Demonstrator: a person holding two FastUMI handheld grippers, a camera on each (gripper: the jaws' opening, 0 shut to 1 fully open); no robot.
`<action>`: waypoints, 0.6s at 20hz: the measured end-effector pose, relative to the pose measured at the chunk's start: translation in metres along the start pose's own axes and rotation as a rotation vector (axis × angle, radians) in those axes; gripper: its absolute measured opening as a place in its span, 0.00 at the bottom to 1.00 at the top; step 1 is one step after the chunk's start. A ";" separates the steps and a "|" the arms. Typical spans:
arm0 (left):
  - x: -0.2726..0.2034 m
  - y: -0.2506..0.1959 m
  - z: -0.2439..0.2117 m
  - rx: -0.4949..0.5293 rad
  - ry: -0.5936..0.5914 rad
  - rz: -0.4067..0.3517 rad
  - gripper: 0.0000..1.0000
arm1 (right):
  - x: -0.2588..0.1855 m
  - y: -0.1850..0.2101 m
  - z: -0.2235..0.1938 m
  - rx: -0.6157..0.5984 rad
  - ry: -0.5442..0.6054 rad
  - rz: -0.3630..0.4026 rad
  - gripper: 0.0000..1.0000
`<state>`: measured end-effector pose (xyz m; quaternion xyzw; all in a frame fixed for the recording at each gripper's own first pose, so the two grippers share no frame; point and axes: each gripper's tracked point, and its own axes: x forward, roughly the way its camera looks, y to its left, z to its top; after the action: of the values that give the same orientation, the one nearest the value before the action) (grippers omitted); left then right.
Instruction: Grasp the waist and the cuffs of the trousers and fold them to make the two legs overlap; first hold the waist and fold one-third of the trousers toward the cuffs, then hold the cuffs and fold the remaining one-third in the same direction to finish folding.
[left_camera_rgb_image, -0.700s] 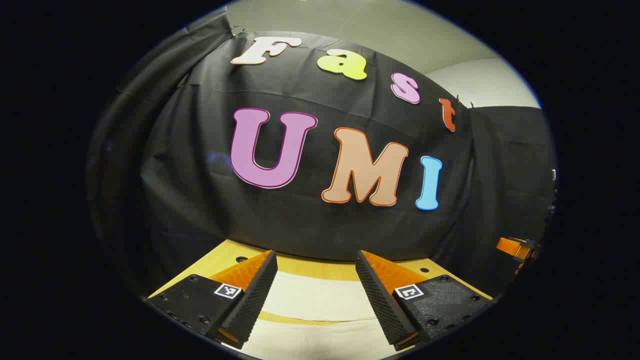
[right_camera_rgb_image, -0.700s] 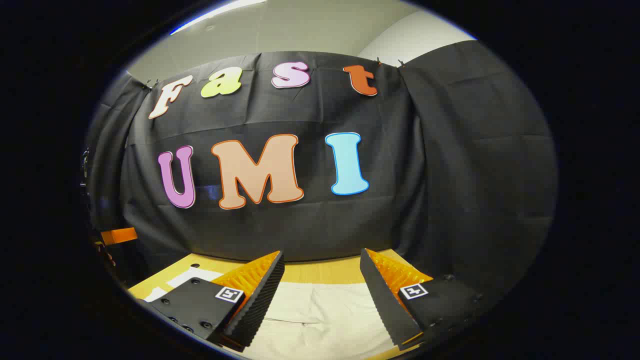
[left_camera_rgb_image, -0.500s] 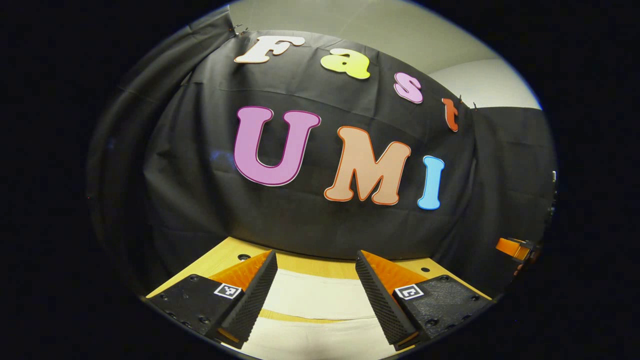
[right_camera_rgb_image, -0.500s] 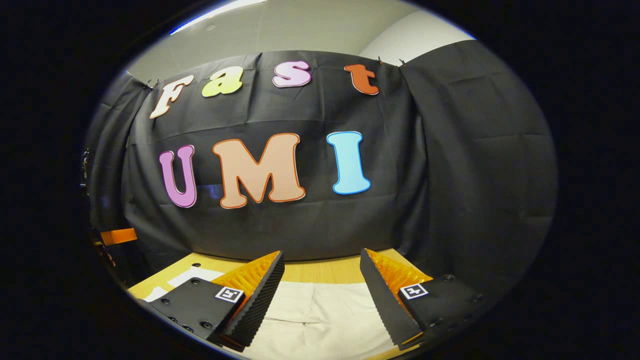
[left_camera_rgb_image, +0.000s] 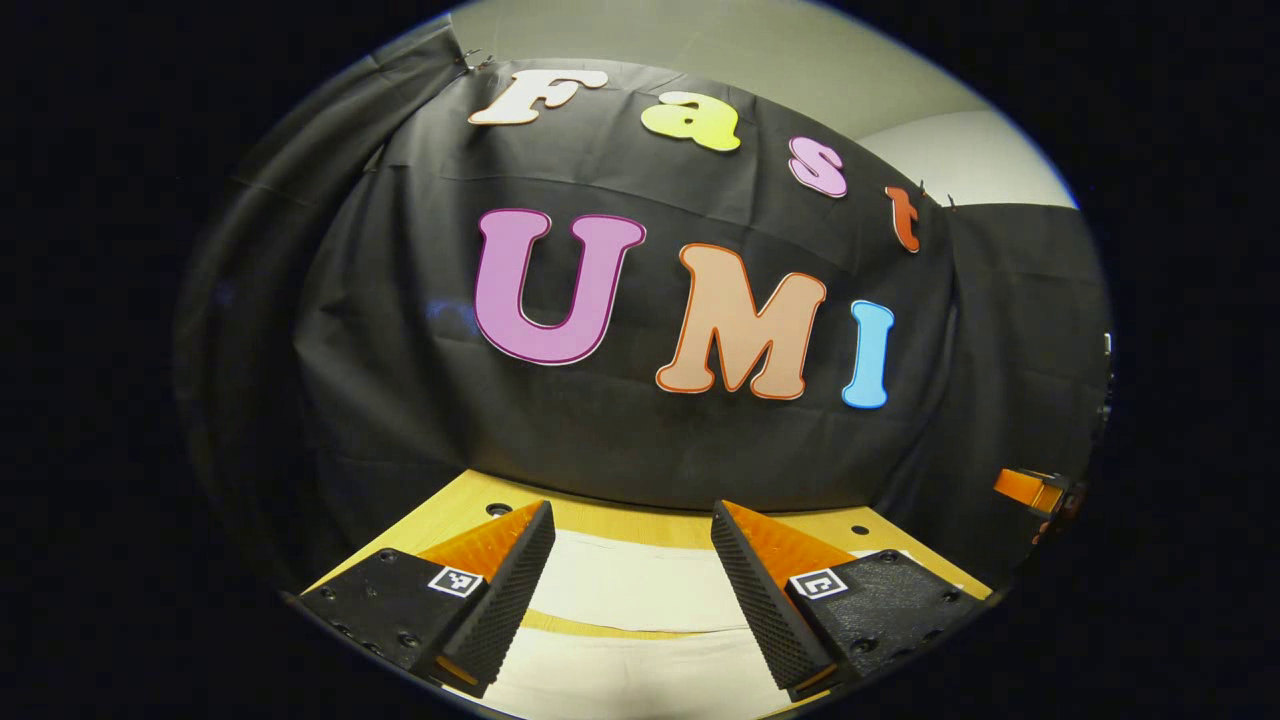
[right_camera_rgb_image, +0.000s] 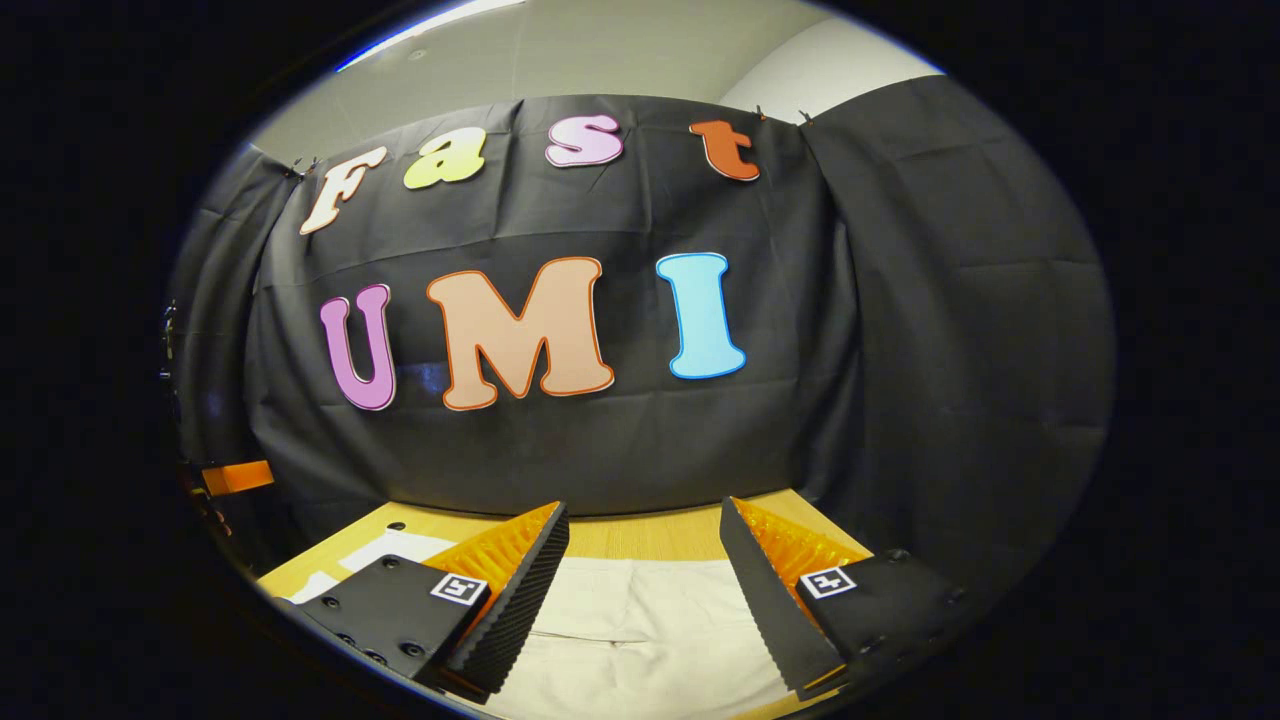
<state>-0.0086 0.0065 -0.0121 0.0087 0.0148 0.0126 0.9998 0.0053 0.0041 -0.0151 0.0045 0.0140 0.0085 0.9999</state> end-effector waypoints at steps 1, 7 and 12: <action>0.000 0.000 0.000 0.003 0.002 -0.003 0.95 | 0.000 0.000 -0.002 0.000 0.002 0.000 0.97; -0.002 -0.001 -0.008 0.059 0.025 -0.054 0.95 | 0.001 0.002 -0.006 0.002 0.011 -0.006 0.97; -0.002 0.003 -0.039 0.191 0.129 -0.176 0.95 | -0.002 0.000 -0.010 -0.001 0.022 -0.016 0.98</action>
<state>-0.0114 0.0101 -0.0506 0.1014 0.0811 -0.0761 0.9886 0.0026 0.0046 -0.0252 0.0037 0.0251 0.0006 0.9997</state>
